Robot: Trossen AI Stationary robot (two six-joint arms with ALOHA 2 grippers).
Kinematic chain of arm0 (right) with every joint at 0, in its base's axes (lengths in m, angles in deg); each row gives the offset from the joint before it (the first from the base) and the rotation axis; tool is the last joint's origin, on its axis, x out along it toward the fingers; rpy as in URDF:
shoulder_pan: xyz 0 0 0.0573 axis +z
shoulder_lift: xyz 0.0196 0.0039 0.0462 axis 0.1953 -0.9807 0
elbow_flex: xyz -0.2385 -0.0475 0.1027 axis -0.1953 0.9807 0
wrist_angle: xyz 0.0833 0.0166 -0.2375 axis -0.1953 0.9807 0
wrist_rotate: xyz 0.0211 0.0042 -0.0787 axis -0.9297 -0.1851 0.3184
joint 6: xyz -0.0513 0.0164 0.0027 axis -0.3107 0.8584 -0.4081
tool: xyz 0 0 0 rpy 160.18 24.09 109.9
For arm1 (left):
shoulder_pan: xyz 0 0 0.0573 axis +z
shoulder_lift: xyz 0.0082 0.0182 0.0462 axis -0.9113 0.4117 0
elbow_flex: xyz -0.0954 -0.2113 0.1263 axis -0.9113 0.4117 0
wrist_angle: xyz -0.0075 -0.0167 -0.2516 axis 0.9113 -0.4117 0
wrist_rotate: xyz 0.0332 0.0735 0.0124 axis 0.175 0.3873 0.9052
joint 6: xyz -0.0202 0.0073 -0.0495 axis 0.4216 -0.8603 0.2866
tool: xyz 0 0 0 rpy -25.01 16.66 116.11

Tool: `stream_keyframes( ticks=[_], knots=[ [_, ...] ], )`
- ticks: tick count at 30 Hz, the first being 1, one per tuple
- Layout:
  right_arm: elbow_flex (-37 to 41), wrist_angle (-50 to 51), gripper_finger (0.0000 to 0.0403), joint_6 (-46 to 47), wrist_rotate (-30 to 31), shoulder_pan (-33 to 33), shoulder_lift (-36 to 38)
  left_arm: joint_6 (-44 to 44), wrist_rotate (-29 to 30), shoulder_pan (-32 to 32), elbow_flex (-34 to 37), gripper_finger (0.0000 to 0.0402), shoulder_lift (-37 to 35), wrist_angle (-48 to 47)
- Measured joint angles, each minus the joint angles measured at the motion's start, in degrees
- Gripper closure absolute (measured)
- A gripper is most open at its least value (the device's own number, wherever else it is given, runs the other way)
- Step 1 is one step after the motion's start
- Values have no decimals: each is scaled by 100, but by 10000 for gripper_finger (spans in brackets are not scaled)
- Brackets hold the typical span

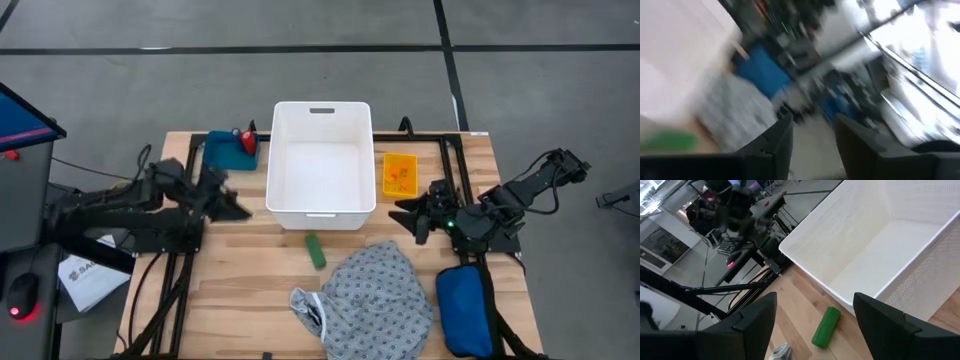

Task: Pick & place medical supplies in basket/bin
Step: Put the green bandage into the blue bin

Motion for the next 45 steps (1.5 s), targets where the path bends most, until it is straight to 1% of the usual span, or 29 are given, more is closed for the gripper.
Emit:
stream_keyframes(
  ticks=[2,4,8,11,14,17,20,24,27,29,31,36,37,40,43,45],
  knots=[
    [0,0,143,-22,1,38,0,233,39,-645,0,275,7,-14],
    [0,0,143,-22,1,69,0,464,217,-1292,0,282,49,-6],
    [0,-2,143,-2,1,129,0,946,883,-2466,0,288,265,-46],
    [0,-20,143,5,1,156,0,1449,1467,-3353,2,284,521,-421],
    [0,-62,143,7,1,155,0,1965,1927,-4269,2,265,943,-451],
    [0,-63,143,7,1,155,0,2472,2478,-5198,1,234,1520,21],
    [0,-63,143,7,1,166,0,2923,3417,-6031,0,199,2195,657],
    [0,-88,143,20,-1,259,0,3488,4746,-6806,-11,159,3201,1682],
    [0,-90,143,22,-1,348,0,3477,5669,-7109,-296,146,4002,2168],
    [0,-91,143,26,0,406,0,3205,6028,-7150,-615,147,4460,2265],
    [0,-93,143,73,-2,459,0,3051,6389,-7122,-903,155,4902,2269],
    [0,-114,143,131,-1,589,0,3050,7368,-6933,-1486,181,5781,2244],
    [0,-115,143,131,-3,609,0,3049,7459,-6870,-1614,186,5948,2244],
    [0,-134,143,131,-11,643,0,3050,7486,-6616,-2046,195,6450,2146],
    [0,-140,143,127,-81,640,0,3074,7534,-6330,-2483,200,6888,1801],
    [0,-158,143,39,-180,640,0,3339,7889,-6169,-2682,201,7149,1698]
  ],
)
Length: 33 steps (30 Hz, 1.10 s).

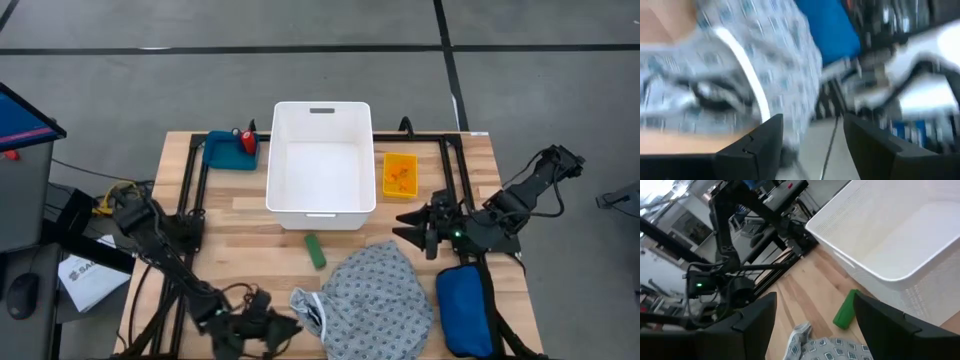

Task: Pick & place medical supplies in basket/bin
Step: Put the green bandage into the blue bin

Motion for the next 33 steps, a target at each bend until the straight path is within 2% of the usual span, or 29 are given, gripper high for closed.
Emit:
stream_keyframes(
  ticks=[5,12,15,17,20,24,27,31,33],
  knots=[
    [0,-21,143,-257,-341,0,0,633,1418,311,-94,196,509,5],
    [0,-20,143,-532,-706,0,66,724,1508,1019,-90,164,1044,-152],
    [0,-21,143,-624,-733,23,136,1120,1687,1365,18,142,1191,-258],
    [2,-15,143,-670,-743,40,224,1486,1565,1621,59,128,1303,-281],
    [2,-19,143,-685,-743,48,345,1614,875,1907,45,112,1338,-253],
    [2,-103,143,-851,-723,70,477,1614,727,1997,39,109,1299,-339],
    [0,-287,143,-1009,-723,68,501,1664,407,2035,-39,116,1145,-917],
    [0,-351,143,-1111,-724,68,516,2019,304,2027,-116,131,851,-1931],
    [0,-351,143,-1125,-724,68,514,2185,30,2059,-124,138,686,-2262]
  ],
)
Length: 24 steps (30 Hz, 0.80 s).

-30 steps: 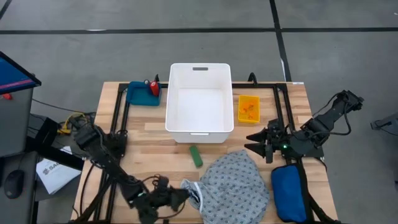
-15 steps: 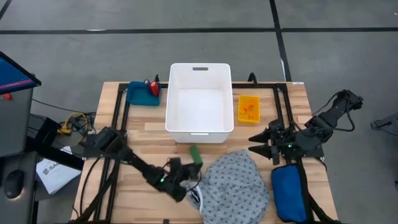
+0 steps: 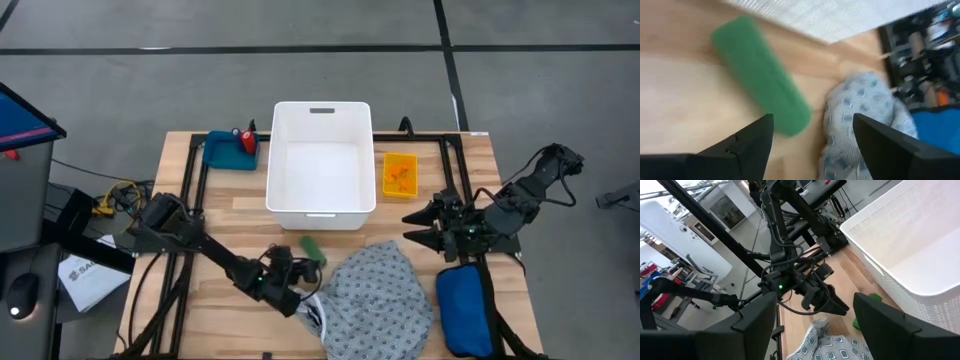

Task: Pick & place medical supplies in basket/bin
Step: Put the green bandage into the blue bin

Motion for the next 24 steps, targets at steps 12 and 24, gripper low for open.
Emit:
stream_keyframes(
  ticks=[12,24],
  knots=[
    [0,-118,143,-92,2,44,0,598,-930,369,2,164,-102,-411],
    [0,-203,143,-94,106,293,-9,620,-1064,773,5,169,-98,-577]
  ],
)
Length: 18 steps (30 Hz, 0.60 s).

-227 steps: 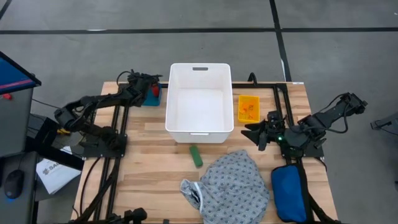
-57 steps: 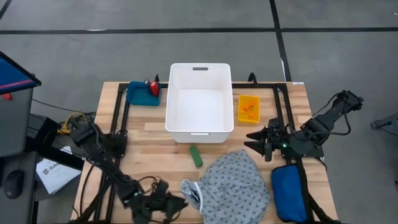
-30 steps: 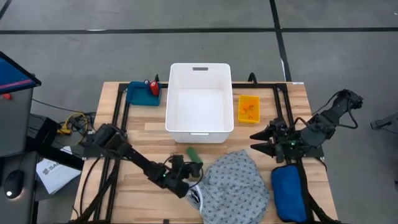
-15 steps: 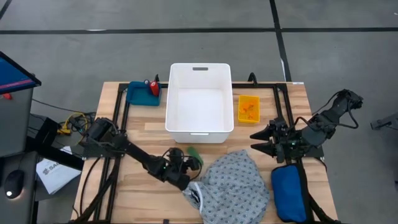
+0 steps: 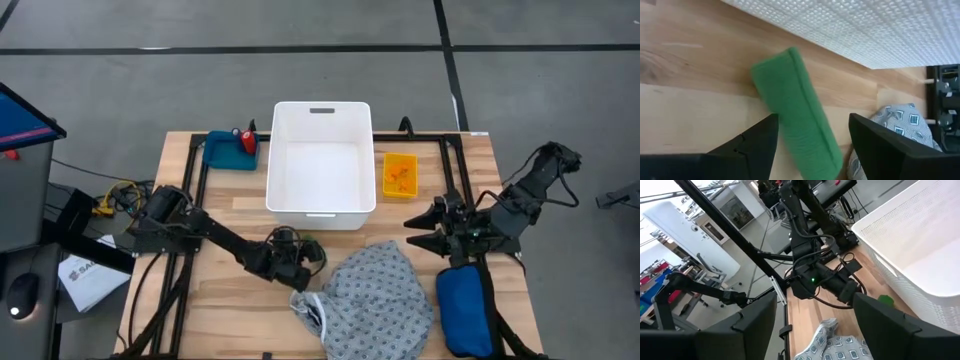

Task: Pick & place medical supplies in basket/bin
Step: Put the green bandage into the blue bin

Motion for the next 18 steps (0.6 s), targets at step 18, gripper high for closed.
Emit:
stream_keyframes(
  ticks=[18],
  knots=[
    [0,-2,143,0,51,198,-4,9,-218,327,0,199,0,-365]
  ],
)
